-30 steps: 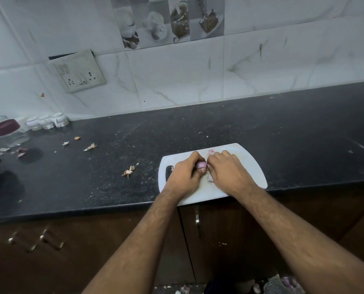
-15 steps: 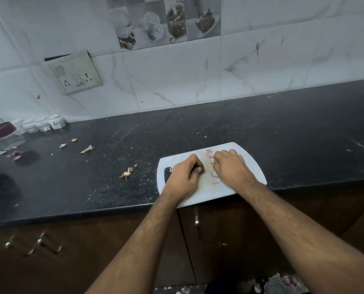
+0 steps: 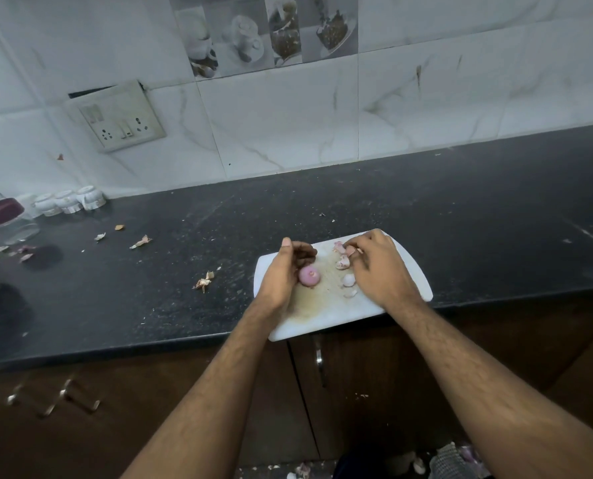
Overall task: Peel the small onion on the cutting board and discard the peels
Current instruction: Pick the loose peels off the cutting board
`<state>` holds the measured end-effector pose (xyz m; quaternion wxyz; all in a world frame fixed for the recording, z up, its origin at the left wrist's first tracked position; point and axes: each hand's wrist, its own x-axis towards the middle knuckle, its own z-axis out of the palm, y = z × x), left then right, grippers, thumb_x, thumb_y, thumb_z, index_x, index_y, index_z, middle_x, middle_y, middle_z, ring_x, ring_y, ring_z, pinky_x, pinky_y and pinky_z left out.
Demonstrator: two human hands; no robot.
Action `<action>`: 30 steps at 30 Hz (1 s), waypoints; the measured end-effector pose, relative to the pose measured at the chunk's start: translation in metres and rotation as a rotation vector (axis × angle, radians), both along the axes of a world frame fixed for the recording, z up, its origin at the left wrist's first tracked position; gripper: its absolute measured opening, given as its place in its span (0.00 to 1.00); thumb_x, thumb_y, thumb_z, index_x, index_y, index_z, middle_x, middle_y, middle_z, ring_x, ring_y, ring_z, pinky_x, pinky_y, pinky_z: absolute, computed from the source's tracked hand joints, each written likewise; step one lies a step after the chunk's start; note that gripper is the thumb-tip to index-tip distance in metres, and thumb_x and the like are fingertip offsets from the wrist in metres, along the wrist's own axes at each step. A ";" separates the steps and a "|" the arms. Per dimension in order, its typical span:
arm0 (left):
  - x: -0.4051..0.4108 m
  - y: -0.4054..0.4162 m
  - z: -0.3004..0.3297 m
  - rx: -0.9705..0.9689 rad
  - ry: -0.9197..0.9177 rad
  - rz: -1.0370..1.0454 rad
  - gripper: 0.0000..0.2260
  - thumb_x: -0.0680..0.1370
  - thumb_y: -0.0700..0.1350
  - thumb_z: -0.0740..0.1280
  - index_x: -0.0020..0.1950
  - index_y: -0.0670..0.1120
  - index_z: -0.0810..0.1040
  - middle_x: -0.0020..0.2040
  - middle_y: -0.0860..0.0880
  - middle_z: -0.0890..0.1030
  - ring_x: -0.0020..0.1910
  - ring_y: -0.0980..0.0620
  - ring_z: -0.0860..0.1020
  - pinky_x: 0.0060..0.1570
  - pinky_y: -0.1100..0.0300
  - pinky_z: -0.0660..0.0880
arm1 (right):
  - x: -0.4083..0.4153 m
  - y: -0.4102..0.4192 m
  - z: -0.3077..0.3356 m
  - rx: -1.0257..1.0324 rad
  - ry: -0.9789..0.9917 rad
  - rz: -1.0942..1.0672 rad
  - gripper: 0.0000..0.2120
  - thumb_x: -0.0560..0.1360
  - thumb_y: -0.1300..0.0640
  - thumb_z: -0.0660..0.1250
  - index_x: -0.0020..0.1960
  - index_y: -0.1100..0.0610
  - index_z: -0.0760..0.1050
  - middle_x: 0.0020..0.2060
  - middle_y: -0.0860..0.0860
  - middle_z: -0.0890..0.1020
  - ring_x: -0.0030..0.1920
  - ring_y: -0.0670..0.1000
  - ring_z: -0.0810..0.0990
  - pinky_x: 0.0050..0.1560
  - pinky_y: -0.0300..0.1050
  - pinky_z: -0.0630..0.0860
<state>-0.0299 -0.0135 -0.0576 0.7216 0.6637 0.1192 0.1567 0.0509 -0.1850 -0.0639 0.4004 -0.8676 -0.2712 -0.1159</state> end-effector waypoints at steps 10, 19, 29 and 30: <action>-0.009 -0.001 -0.001 0.408 0.085 -0.055 0.22 0.68 0.41 0.64 0.61 0.52 0.76 0.64 0.53 0.81 0.67 0.57 0.77 0.65 0.60 0.75 | 0.009 -0.001 0.009 -0.159 0.441 0.034 0.24 0.84 0.45 0.48 0.80 0.40 0.60 0.77 0.46 0.70 0.78 0.58 0.62 0.77 0.58 0.59; 0.009 0.006 0.003 0.625 0.135 -0.066 0.23 0.69 0.42 0.64 0.65 0.54 0.74 0.63 0.54 0.81 0.67 0.57 0.78 0.72 0.51 0.73 | 0.005 -0.002 0.011 0.168 0.461 -0.037 0.19 0.86 0.49 0.52 0.73 0.50 0.72 0.69 0.47 0.77 0.69 0.51 0.74 0.72 0.52 0.68; 0.020 0.011 -0.005 0.783 0.085 -0.162 0.20 0.78 0.37 0.62 0.71 0.45 0.72 0.68 0.49 0.78 0.68 0.53 0.75 0.64 0.67 0.68 | 0.032 0.017 0.015 -0.074 0.398 0.103 0.22 0.85 0.43 0.52 0.76 0.48 0.68 0.68 0.44 0.78 0.57 0.47 0.81 0.69 0.49 0.71; 0.020 0.013 -0.006 0.784 0.070 -0.152 0.19 0.80 0.36 0.62 0.71 0.45 0.71 0.68 0.49 0.78 0.68 0.53 0.75 0.66 0.64 0.69 | 0.031 0.018 0.012 -0.139 0.365 0.146 0.23 0.85 0.41 0.52 0.77 0.46 0.67 0.71 0.43 0.76 0.59 0.46 0.81 0.71 0.51 0.71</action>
